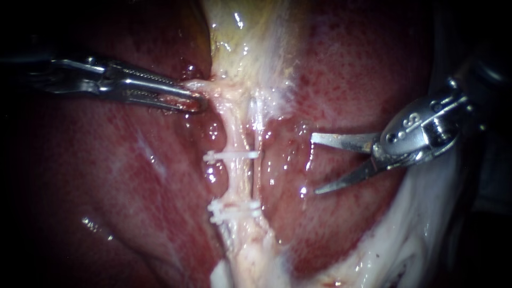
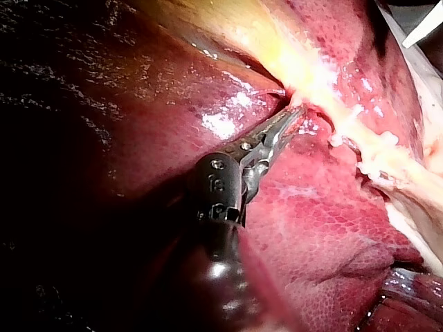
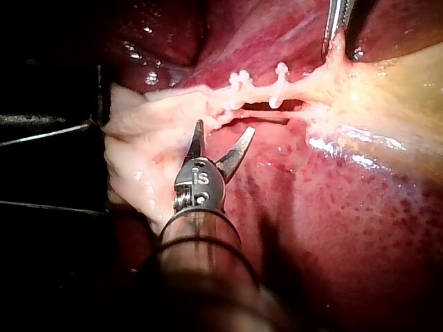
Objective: Go to the cutting position left tube
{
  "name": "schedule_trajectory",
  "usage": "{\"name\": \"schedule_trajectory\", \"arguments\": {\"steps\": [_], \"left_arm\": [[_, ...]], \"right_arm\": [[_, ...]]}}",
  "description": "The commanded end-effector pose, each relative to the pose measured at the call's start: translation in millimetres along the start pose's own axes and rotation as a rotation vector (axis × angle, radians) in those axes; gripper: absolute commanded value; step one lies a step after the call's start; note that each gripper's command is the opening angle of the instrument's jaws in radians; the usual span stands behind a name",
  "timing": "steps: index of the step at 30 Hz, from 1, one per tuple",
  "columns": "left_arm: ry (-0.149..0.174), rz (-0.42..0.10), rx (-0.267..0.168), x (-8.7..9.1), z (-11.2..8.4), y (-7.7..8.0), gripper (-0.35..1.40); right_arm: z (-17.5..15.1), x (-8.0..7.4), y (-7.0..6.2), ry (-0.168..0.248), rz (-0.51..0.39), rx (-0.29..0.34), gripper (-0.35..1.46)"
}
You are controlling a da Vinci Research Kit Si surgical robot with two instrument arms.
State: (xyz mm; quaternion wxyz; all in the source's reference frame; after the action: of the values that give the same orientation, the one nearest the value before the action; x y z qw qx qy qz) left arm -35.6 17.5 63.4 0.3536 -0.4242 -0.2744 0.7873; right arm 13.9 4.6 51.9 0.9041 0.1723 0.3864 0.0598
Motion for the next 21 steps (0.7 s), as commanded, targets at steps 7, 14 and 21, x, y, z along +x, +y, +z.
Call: {"name": "schedule_trajectory", "arguments": {"steps": [7,14,21], "left_arm": [[0.036,-0.013,-0.015,1.9,-3.6,0.7,-0.35],[0.104,-0.012,-0.009,5.0,-7.6,1.7,-0.35],[0.116,-0.016,0.0,5.1,-9.0,1.8,-0.35]], "right_arm": [[0.0,0.0,0.0,0.0,-0.001,0.001,1.26],[0.0,0.0,0.0,0.0,-0.001,0.001,1.26],[0.2,0.2,-0.1,0.0,0.0,0.001,1.26]]}}
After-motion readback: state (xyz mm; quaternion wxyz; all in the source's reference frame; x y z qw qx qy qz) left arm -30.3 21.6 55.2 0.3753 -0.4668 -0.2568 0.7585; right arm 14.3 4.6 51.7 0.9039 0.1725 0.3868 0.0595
